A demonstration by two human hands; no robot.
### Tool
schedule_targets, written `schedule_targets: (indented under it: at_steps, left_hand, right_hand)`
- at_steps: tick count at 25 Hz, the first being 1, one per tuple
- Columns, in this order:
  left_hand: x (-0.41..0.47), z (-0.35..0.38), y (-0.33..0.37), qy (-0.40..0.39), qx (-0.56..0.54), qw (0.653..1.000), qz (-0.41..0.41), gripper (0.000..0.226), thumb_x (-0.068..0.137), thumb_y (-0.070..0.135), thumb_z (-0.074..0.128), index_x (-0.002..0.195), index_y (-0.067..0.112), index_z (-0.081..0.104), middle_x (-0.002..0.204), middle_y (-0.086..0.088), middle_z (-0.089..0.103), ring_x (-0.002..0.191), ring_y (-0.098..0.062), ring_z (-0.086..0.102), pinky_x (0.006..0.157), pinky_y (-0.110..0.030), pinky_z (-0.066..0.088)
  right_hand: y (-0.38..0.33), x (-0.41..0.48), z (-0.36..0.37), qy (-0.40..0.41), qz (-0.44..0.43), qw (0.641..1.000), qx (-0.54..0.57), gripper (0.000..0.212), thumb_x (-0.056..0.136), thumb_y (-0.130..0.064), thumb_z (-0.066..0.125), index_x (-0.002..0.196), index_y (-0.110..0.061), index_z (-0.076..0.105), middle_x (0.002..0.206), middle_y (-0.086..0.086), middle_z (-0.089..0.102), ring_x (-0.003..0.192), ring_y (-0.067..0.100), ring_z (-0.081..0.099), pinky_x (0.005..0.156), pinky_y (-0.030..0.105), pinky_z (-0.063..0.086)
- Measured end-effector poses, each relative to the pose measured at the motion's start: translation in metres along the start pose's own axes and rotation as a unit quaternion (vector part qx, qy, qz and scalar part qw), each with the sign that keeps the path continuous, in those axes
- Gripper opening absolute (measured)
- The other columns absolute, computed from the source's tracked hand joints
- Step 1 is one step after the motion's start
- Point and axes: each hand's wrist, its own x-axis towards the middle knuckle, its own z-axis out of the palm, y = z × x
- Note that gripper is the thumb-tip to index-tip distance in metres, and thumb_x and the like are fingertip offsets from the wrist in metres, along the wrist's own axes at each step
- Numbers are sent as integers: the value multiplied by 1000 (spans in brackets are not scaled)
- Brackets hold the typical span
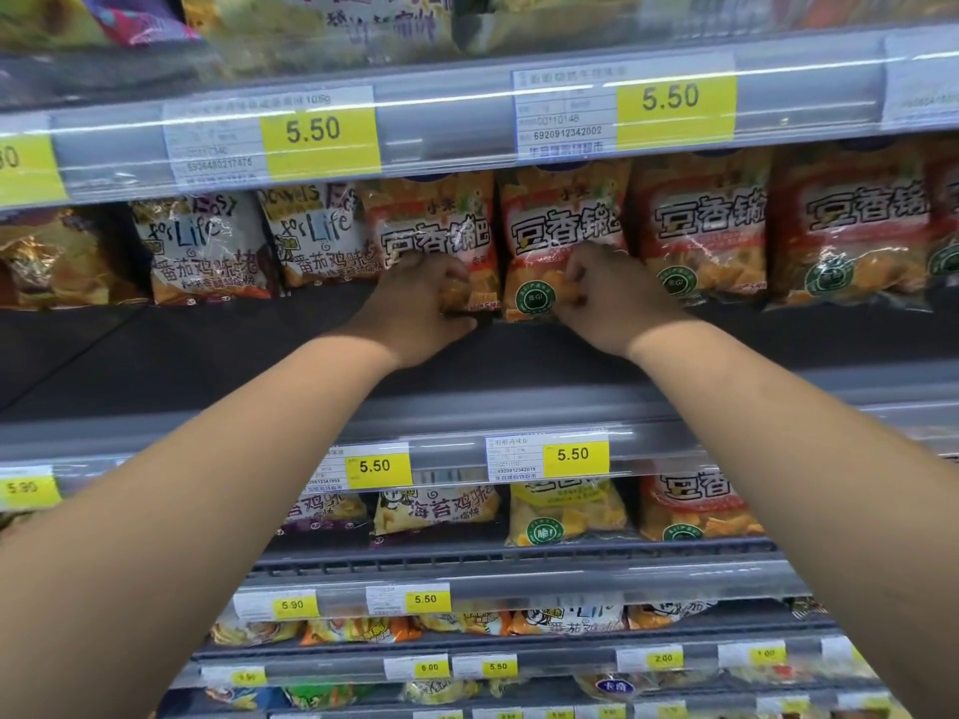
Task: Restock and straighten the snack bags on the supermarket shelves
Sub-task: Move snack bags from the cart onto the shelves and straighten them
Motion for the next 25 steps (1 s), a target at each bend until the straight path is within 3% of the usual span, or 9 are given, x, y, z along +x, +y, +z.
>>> schedule_targets:
  at_steps: [6, 8, 14, 18, 22, 25]
  left_hand:
    - [-10, -1, 9, -29, 81, 996, 8, 61, 88, 35, 67, 143, 24, 40, 143, -8, 41, 133, -30, 40, 110, -40, 36]
    - [-23, -5, 20, -17, 110, 994, 16, 61, 90, 36, 65, 144, 25, 39, 146, -7, 42, 133, -30, 41, 107, -37, 37]
    - [-70, -6, 54, 34, 181, 983, 7, 61, 91, 45, 58, 145, 24, 39, 142, -8, 47, 130, -31, 41, 106, -41, 37]
    - [-106, -3, 71, 93, 237, 967, -13, 62, 90, 45, 58, 140, 12, 43, 124, -14, 57, 115, -35, 52, 100, -45, 39]
    - [-154, 1, 74, 122, 229, 965, -29, 65, 88, 44, 61, 141, 10, 44, 141, -11, 51, 134, -31, 44, 112, -49, 33]
    - [-203, 5, 73, 123, 250, 957, -76, 68, 89, 52, 45, 142, 10, 44, 144, -11, 49, 136, -31, 42, 112, -50, 33]
  right_hand:
    - [-7, -13, -5, -64, 5, 997, -52, 52, 90, -33, 61, 135, -18, 39, 135, 12, 47, 117, 33, 51, 87, 35, 43]
    - [-10, -23, -10, -60, -5, 994, -96, 56, 91, -34, 58, 141, -19, 35, 135, 13, 47, 116, 35, 53, 88, 38, 48]
    - [-13, -61, -27, 4, -17, 989, -144, 55, 90, -45, 53, 137, -17, 41, 130, 13, 51, 118, 35, 48, 92, 43, 45]
    - [-20, -91, -32, 9, -49, 990, -134, 55, 93, -48, 49, 139, -20, 39, 134, 12, 49, 123, 35, 45, 99, 46, 37]
    - [-28, -120, -16, 44, -147, 982, -109, 60, 89, -48, 54, 140, -19, 43, 134, 12, 52, 122, 34, 48, 98, 48, 38]
    - [-39, -147, 5, 27, -216, 974, -66, 61, 88, -46, 57, 140, -18, 45, 141, 11, 49, 132, 33, 42, 108, 51, 33]
